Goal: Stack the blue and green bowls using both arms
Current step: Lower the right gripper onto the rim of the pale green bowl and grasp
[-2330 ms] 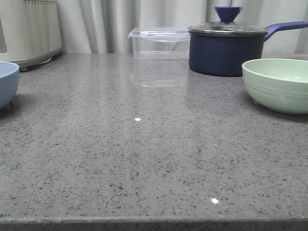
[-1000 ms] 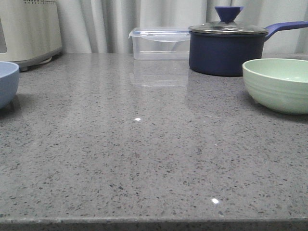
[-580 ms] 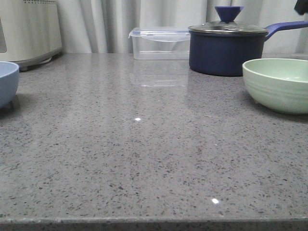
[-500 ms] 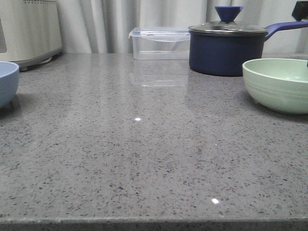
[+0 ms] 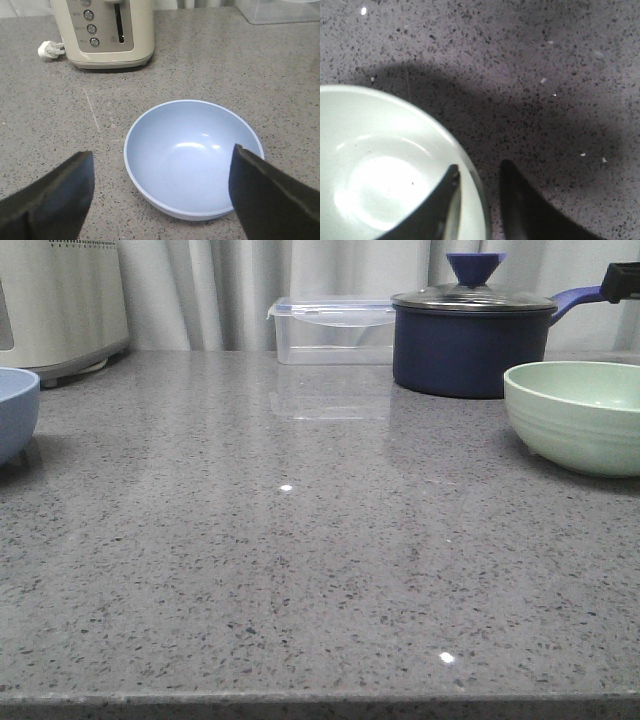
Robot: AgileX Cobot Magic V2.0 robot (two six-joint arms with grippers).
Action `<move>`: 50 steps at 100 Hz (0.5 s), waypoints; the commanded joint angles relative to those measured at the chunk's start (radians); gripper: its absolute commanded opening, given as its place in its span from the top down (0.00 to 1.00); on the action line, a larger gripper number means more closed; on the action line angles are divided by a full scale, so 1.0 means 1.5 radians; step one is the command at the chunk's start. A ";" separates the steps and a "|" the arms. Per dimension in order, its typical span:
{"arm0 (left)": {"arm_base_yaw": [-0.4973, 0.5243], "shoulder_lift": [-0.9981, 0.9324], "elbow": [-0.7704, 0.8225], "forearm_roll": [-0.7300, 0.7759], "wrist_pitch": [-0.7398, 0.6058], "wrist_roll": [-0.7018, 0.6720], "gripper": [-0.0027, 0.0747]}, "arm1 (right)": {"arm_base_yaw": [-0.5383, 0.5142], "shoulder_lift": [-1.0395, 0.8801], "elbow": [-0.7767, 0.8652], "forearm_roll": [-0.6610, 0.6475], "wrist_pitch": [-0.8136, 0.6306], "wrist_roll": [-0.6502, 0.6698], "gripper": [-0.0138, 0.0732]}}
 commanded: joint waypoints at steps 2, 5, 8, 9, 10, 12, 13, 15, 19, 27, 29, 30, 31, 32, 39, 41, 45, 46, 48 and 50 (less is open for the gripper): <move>0.001 0.005 -0.025 -0.008 -0.044 -0.003 0.26 | 0.001 -0.022 -0.022 0.000 -0.014 -0.005 0.78; 0.001 0.005 -0.025 -0.008 -0.044 -0.003 0.26 | 0.001 -0.022 -0.022 0.000 -0.013 -0.005 0.82; 0.001 0.005 -0.025 -0.008 -0.044 -0.003 0.26 | 0.001 -0.022 -0.022 0.000 -0.012 -0.005 0.85; 0.001 0.005 -0.025 -0.008 -0.044 -0.003 0.26 | 0.001 -0.022 -0.022 0.000 -0.012 -0.005 0.87; 0.001 0.005 -0.025 -0.008 -0.044 -0.003 0.26 | 0.001 -0.022 -0.022 0.000 -0.012 -0.005 0.88; 0.001 0.005 -0.025 -0.008 -0.044 -0.003 0.26 | 0.001 -0.022 -0.022 0.000 -0.012 -0.005 0.91; 0.001 0.005 -0.025 -0.008 -0.044 -0.003 0.26 | 0.001 -0.022 -0.022 0.000 -0.012 -0.005 0.92; 0.001 0.005 -0.025 -0.008 -0.044 -0.003 0.26 | 0.001 -0.022 -0.022 0.000 -0.012 -0.005 0.94; 0.001 0.005 -0.025 -0.008 -0.044 -0.003 0.26 | 0.001 -0.022 -0.022 0.000 -0.012 -0.005 0.93; 0.001 0.005 -0.025 -0.008 -0.044 -0.003 0.26 | 0.001 -0.022 -0.022 0.000 -0.014 -0.005 0.93; 0.001 0.005 -0.025 -0.008 -0.044 -0.003 0.26 | 0.001 -0.023 -0.022 0.000 -0.016 -0.005 0.93; 0.001 0.005 -0.025 -0.008 -0.044 -0.003 0.26 | 0.001 -0.022 -0.022 0.000 -0.016 -0.005 0.93; 0.001 0.005 -0.025 -0.008 -0.044 -0.003 0.26 | 0.001 -0.022 -0.022 0.000 -0.017 -0.005 0.93; 0.001 0.005 -0.025 -0.008 -0.044 -0.003 0.26 | 0.001 -0.023 -0.022 0.000 -0.017 -0.005 0.93; 0.001 0.005 -0.025 -0.008 -0.044 -0.003 0.26 | 0.001 -0.029 -0.023 0.001 -0.017 -0.006 0.93; 0.001 0.005 -0.025 -0.008 -0.044 -0.003 0.26 | 0.002 -0.031 -0.024 0.001 -0.017 -0.009 0.93; 0.001 0.005 -0.025 -0.008 -0.044 -0.003 0.26 | 0.005 -0.033 -0.025 0.008 -0.017 -0.017 0.93; 0.001 0.005 -0.025 -0.008 -0.044 -0.003 0.26 | 0.006 -0.034 -0.025 0.011 -0.016 -0.018 0.93; 0.001 0.005 -0.025 -0.008 -0.044 -0.003 0.26 | 0.008 -0.034 -0.027 0.015 -0.014 -0.024 0.93; 0.001 0.005 -0.025 -0.008 -0.044 -0.003 0.26 | 0.011 -0.034 -0.030 0.021 -0.011 -0.032 0.93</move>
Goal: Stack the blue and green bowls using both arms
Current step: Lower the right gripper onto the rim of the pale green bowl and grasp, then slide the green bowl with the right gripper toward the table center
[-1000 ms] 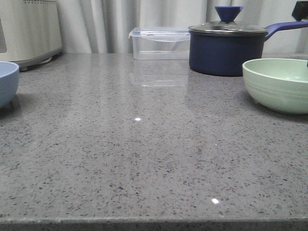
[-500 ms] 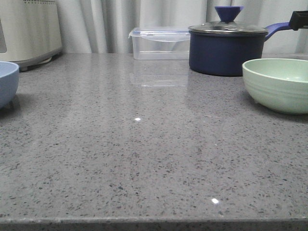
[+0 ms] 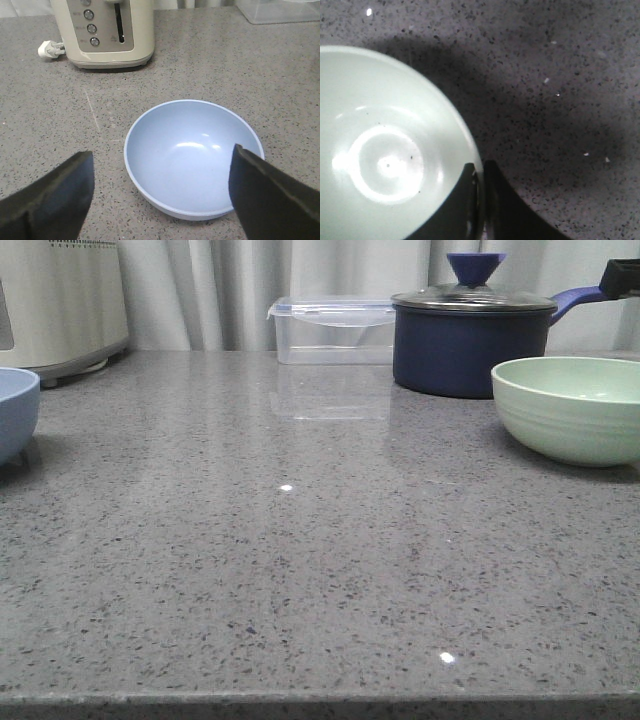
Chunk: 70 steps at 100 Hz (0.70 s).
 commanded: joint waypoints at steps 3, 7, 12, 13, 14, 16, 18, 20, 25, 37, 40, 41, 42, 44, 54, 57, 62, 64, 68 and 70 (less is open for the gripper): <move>0.001 0.005 -0.025 -0.008 -0.044 -0.003 0.26 | 0.013 -0.033 -0.031 0.029 -0.010 -0.035 0.93; 0.001 0.005 -0.025 -0.008 -0.044 -0.003 0.26 | 0.022 -0.033 -0.036 0.041 -0.011 -0.047 0.93; 0.001 0.005 -0.025 -0.008 -0.044 -0.003 0.26 | 0.037 -0.033 -0.045 0.059 -0.013 -0.057 0.93; 0.001 0.005 -0.025 -0.008 -0.044 -0.003 0.26 | 0.042 -0.033 -0.046 0.063 -0.013 -0.058 0.93; 0.001 0.005 -0.025 -0.008 -0.044 -0.003 0.26 | 0.045 -0.033 -0.048 0.065 -0.014 -0.059 0.93; 0.001 0.005 -0.025 -0.008 -0.044 -0.003 0.26 | 0.053 -0.033 -0.052 0.071 -0.016 -0.060 0.93; 0.001 0.005 -0.025 -0.008 -0.044 -0.003 0.26 | 0.062 -0.033 -0.055 0.076 -0.019 -0.060 0.93; 0.001 0.005 -0.025 -0.008 -0.044 -0.003 0.26 | 0.071 -0.033 -0.060 0.081 -0.021 -0.061 0.93; 0.001 0.005 -0.025 -0.008 -0.044 -0.003 0.26 | 0.094 -0.033 -0.068 0.088 -0.028 -0.063 0.93; 0.001 0.005 -0.025 -0.008 -0.044 -0.003 0.26 | 0.155 -0.021 -0.091 0.094 -0.047 -0.063 0.93; 0.001 0.005 -0.025 -0.008 -0.044 -0.003 0.26 | 0.169 -0.014 -0.096 0.094 -0.049 -0.063 0.93; 0.001 0.005 -0.025 -0.008 -0.044 -0.003 0.26 | 0.176 -0.012 -0.098 0.094 -0.049 -0.063 0.93; 0.001 0.005 -0.025 -0.008 -0.044 -0.003 0.26 | 0.179 -0.008 -0.101 0.094 -0.049 -0.063 0.93; 0.001 0.005 -0.025 -0.008 -0.044 -0.003 0.26 | 0.189 -0.005 -0.106 0.094 -0.049 -0.063 0.93; 0.001 0.005 -0.025 -0.008 -0.043 -0.003 0.26 | 0.227 0.029 -0.135 0.095 -0.047 -0.063 0.93; 0.001 0.005 -0.025 -0.008 -0.043 -0.003 0.26 | 0.237 0.037 -0.142 0.095 -0.047 -0.063 0.93; 0.001 0.005 -0.025 -0.008 -0.043 -0.003 0.26 | 0.250 0.050 -0.155 0.098 -0.046 -0.063 0.93; 0.001 0.005 -0.025 -0.008 -0.043 -0.003 0.26 | 0.255 0.055 -0.160 0.101 -0.046 -0.063 0.93; 0.001 0.005 -0.025 -0.008 -0.043 -0.003 0.26 | 0.262 0.064 -0.170 0.105 -0.044 -0.063 0.93; 0.001 0.005 -0.025 -0.008 -0.043 -0.003 0.26 | 0.265 0.070 -0.175 0.106 -0.043 -0.063 0.93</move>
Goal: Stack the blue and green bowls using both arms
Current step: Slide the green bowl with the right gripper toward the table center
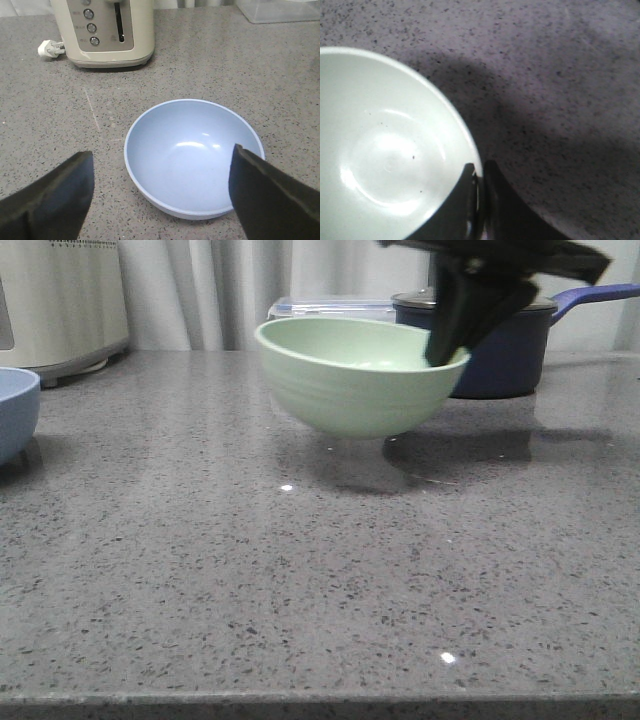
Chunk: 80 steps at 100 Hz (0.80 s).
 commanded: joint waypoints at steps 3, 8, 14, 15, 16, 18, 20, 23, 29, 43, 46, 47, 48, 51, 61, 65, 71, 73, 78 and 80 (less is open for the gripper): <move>0.001 0.005 -0.025 -0.008 -0.044 -0.003 0.26 | 0.018 -0.005 -0.048 0.018 -0.023 -0.009 0.93; 0.001 0.005 -0.025 -0.008 -0.044 -0.003 0.26 | 0.026 0.004 -0.054 0.020 -0.023 -0.009 0.93; 0.001 0.005 -0.025 -0.008 -0.044 -0.003 0.26 | 0.034 0.013 -0.060 0.020 -0.027 -0.009 0.93; 0.001 0.005 -0.025 -0.008 -0.044 -0.003 0.26 | 0.035 0.014 -0.061 0.020 -0.028 -0.009 0.93; 0.001 0.005 -0.025 -0.008 -0.044 -0.003 0.26 | 0.035 0.015 -0.061 0.020 -0.029 -0.009 0.93; 0.001 0.005 -0.025 -0.008 -0.044 -0.003 0.26 | 0.037 0.018 -0.061 0.020 -0.031 -0.009 0.93; 0.001 0.005 -0.025 -0.008 -0.044 -0.003 0.26 | 0.040 0.020 -0.061 0.020 -0.032 -0.009 0.93; 0.001 0.005 -0.025 -0.008 -0.044 -0.003 0.26 | 0.041 0.024 -0.061 0.020 -0.032 -0.009 0.93; 0.001 0.005 -0.025 -0.008 -0.044 -0.003 0.26 | 0.042 0.031 -0.061 0.020 -0.027 -0.009 0.93; 0.001 0.005 -0.025 -0.008 -0.044 -0.003 0.26 | 0.042 0.043 -0.061 0.020 -0.022 -0.009 0.93; 0.001 0.005 -0.025 -0.008 -0.043 -0.003 0.26 | 0.042 0.045 -0.061 0.020 -0.022 -0.009 0.92; 0.001 0.005 -0.025 -0.008 -0.043 -0.003 0.26 | 0.042 0.045 -0.061 0.020 -0.022 -0.009 0.92; 0.001 0.005 -0.025 -0.008 -0.042 -0.003 0.26 | 0.042 0.045 -0.061 0.020 -0.022 -0.009 0.91; 0.001 0.005 -0.025 -0.008 -0.040 -0.003 0.26 | 0.042 0.045 -0.061 0.020 -0.023 -0.009 0.88; 0.001 0.005 -0.025 -0.008 -0.038 -0.003 0.26 | 0.042 0.045 -0.061 0.020 -0.023 -0.009 0.75; 0.001 0.005 -0.025 -0.008 -0.038 -0.003 0.26 | 0.042 0.045 -0.061 0.020 -0.023 -0.009 0.72; 0.001 0.005 -0.025 -0.008 -0.038 -0.003 0.26 | 0.042 0.045 -0.061 0.020 -0.023 -0.009 0.69; 0.001 0.005 -0.025 -0.008 -0.038 -0.003 0.26 | 0.042 0.045 -0.061 0.020 -0.023 -0.009 0.69; 0.001 0.005 -0.025 -0.008 -0.038 -0.003 0.26 | 0.042 0.044 -0.061 0.020 -0.023 -0.009 0.68; 0.001 0.005 -0.025 -0.008 -0.038 -0.003 0.26 | 0.042 0.044 -0.061 0.020 -0.023 -0.009 0.68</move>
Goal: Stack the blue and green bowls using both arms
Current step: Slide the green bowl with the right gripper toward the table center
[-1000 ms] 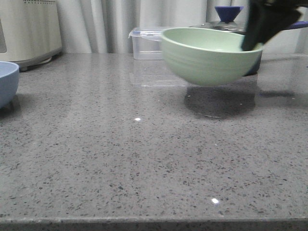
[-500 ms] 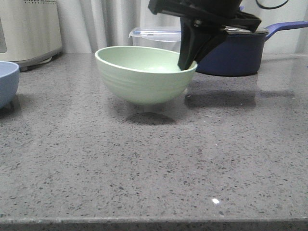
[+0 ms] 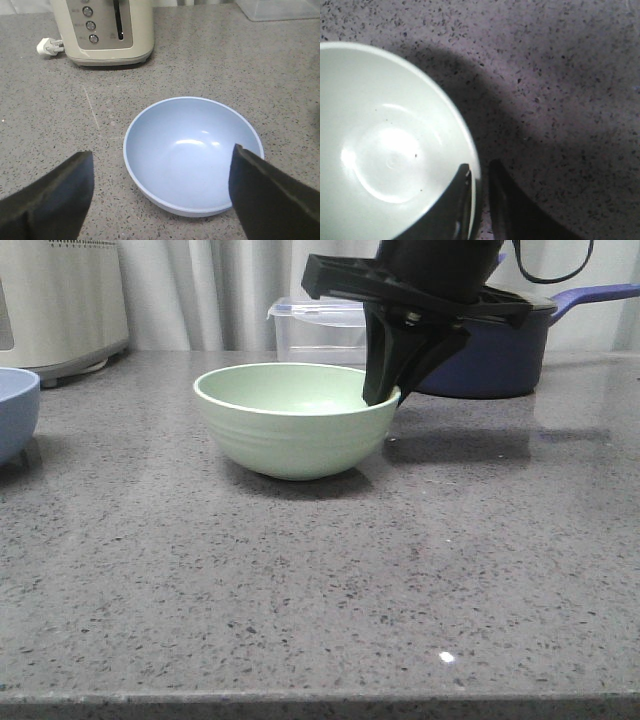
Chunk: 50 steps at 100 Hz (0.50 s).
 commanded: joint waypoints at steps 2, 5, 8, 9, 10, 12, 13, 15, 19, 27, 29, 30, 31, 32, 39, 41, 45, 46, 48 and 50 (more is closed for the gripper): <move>0.001 0.005 -0.025 -0.008 -0.042 -0.003 0.26 | 0.000 -0.031 -0.023 0.006 -0.020 -0.008 0.68; 0.001 0.005 -0.025 -0.008 -0.042 -0.003 0.26 | 0.000 -0.032 -0.023 0.006 -0.020 -0.008 0.68; 0.001 0.005 -0.025 -0.008 -0.042 -0.003 0.26 | 0.000 -0.032 -0.023 0.006 -0.020 -0.008 0.68; 0.001 0.005 -0.025 -0.008 -0.042 -0.003 0.26 | 0.000 -0.032 -0.023 0.006 -0.020 -0.008 0.68; 0.001 0.005 -0.025 -0.008 -0.042 -0.003 0.26 | 0.000 -0.032 -0.023 0.006 -0.020 -0.008 0.68; 0.001 0.005 -0.025 -0.008 -0.042 -0.003 0.26 | 0.000 -0.032 -0.023 0.006 -0.020 -0.008 0.68; 0.001 0.005 -0.025 -0.008 -0.042 -0.003 0.26 | 0.000 -0.032 -0.023 0.006 -0.020 -0.008 0.68; 0.001 0.005 -0.025 -0.008 -0.042 -0.003 0.26 | 0.000 -0.032 -0.023 0.006 -0.020 -0.008 0.68; 0.001 0.005 -0.025 -0.008 -0.042 -0.003 0.26 | 0.000 -0.032 -0.023 0.006 -0.019 -0.008 0.68; 0.001 0.005 -0.025 -0.008 -0.042 -0.003 0.26 | 0.000 -0.032 -0.023 0.006 -0.019 -0.008 0.68; 0.001 0.005 -0.025 -0.008 -0.042 -0.003 0.26 | 0.000 -0.032 -0.023 0.006 -0.019 -0.008 0.68; 0.001 0.005 -0.025 -0.008 -0.042 -0.003 0.26 | 0.000 -0.032 -0.023 0.006 -0.019 -0.008 0.68; 0.001 0.005 -0.025 -0.008 -0.042 -0.003 0.26 | 0.000 -0.032 -0.023 0.006 -0.019 -0.008 0.68; 0.001 0.005 -0.025 -0.008 -0.042 -0.003 0.26 | 0.000 -0.032 -0.023 0.006 -0.019 -0.008 0.68; 0.001 0.005 -0.025 -0.008 -0.042 -0.003 0.26 | 0.000 -0.032 -0.023 0.006 -0.019 -0.008 0.67; 0.001 0.005 -0.025 -0.008 -0.042 -0.003 0.26 | 0.000 -0.032 -0.023 0.006 -0.019 -0.008 0.66; 0.001 0.005 -0.025 -0.008 -0.042 -0.003 0.26 | 0.000 -0.032 -0.023 0.006 -0.019 -0.008 0.62; 0.001 0.005 -0.025 -0.008 -0.042 -0.003 0.26 | 0.000 -0.032 -0.023 0.006 -0.019 -0.008 0.60; 0.001 0.005 -0.025 -0.008 -0.042 -0.003 0.26 | 0.000 -0.032 -0.023 0.006 -0.019 -0.008 0.58; 0.001 0.005 -0.025 -0.008 -0.042 -0.003 0.26 | 0.000 -0.032 -0.023 0.006 -0.019 -0.008 0.55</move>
